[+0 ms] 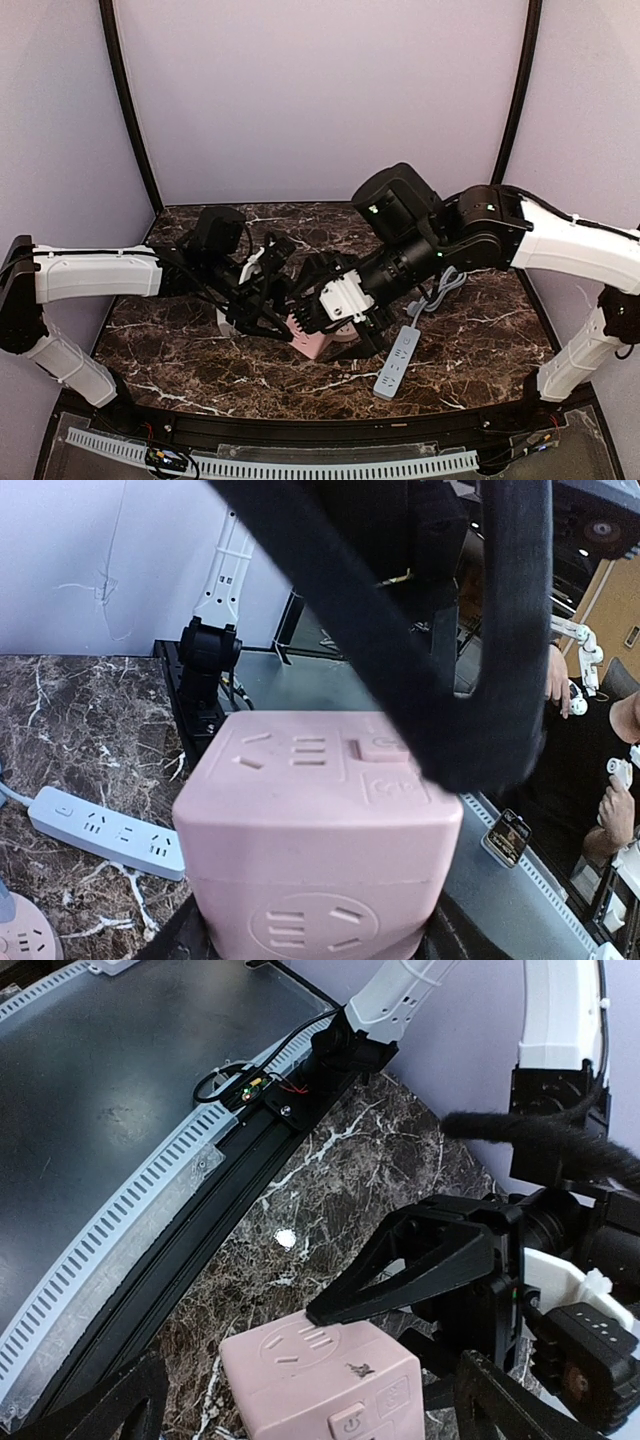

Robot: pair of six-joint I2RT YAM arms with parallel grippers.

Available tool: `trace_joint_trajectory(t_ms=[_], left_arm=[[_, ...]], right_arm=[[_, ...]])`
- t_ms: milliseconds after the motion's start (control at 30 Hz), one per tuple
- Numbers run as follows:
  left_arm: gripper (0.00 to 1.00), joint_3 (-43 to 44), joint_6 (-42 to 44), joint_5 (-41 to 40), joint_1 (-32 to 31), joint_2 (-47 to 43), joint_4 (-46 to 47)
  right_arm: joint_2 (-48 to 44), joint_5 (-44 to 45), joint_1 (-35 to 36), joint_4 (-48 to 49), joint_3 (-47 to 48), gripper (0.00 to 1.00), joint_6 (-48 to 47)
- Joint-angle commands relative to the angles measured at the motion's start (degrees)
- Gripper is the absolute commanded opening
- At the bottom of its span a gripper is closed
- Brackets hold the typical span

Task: Insert the plug

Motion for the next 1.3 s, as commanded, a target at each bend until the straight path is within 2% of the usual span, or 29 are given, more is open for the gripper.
trace_joint_trajectory(t_ms=[0,333,500,633,767,833,900,967,1033,1067,1100,1133,1167,1200,1233,1267], left_arm=[[0.01,0.3,3.9,2.8,0.0,-1.2,-2.9],[0.01,0.4,4.3,3.9,0.0,-1.2,-3.5],[0.01,0.5,4.4,3.8,0.1,-0.8,-3.8],[0.01,0.7,4.5,3.9,0.0,-0.8,-3.9],[0.01,1.0,4.6,3.6,0.0,-1.0,-4.2],[0.01,1.3,4.7,3.6,0.0,-1.0,-4.2],[0.03,1.6,4.6,3.7,0.0,-0.7,-4.2],[0.1,1.8,4.4,3.8,0.1,-0.6,-4.3],[0.22,1.8,4.3,3.8,0.2,-0.5,-4.2],[0.34,1.7,3.8,3.8,0.6,-0.5,-4.0],[0.4,1.5,3.4,3.9,0.8,-0.5,-3.5],[0.55,0.9,1.7,3.9,1.3,-0.6,-1.5],[0.61,0.3,0.3,3.7,1.7,-0.9,0.2],[0.86,-1.5,-5.1,3.1,2.4,-1.1,6.9],[0.92,-2.6,-9.1,2.5,3.3,-1.4,11.6],[0.97,-5.0,-16.0,1.4,3.8,-1.6,20.2]], right_arm=[[3.8,1.1,0.3,-1.5,0.1,0.99,0.6],[7.3,3.1,0.2,-0.9,0.0,0.99,0.6],[7.5,2.3,0.2,-1.1,0.4,0.91,0.6],[8.2,2.4,0.2,-1.7,1.3,0.75,1.1],[9.5,2.5,0.2,-2.5,2.4,0.49,1.3],[9.7,2.8,0.2,-2.2,2.6,0.39,1.4],[9.5,2.8,0.2,-1.8,2.4,0.34,1.4],[8.9,2.8,0.2,-0.9,1.7,0.27,1.5],[8.1,2.8,0.2,0.0,0.7,0.19,1.7],[7.5,2.8,0.2,0.6,-0.1,0.16,1.9],[6.6,3.0,0.2,1.2,-0.9,0.12,2.2],[5.9,3.3,0.2,2.0,-1.9,0.08,2.8],[5.1,3.5,0.2,2.7,-3.0,0.04,3.4],[4.2,4.0,0.2,3.8,-4.2,0.01,4.2],[3.2,4.6,0.2,5.0,-5.5,0.0,4.8],[2.3,5.2,0.2,6.3,-6.6,0.0,5.4]])
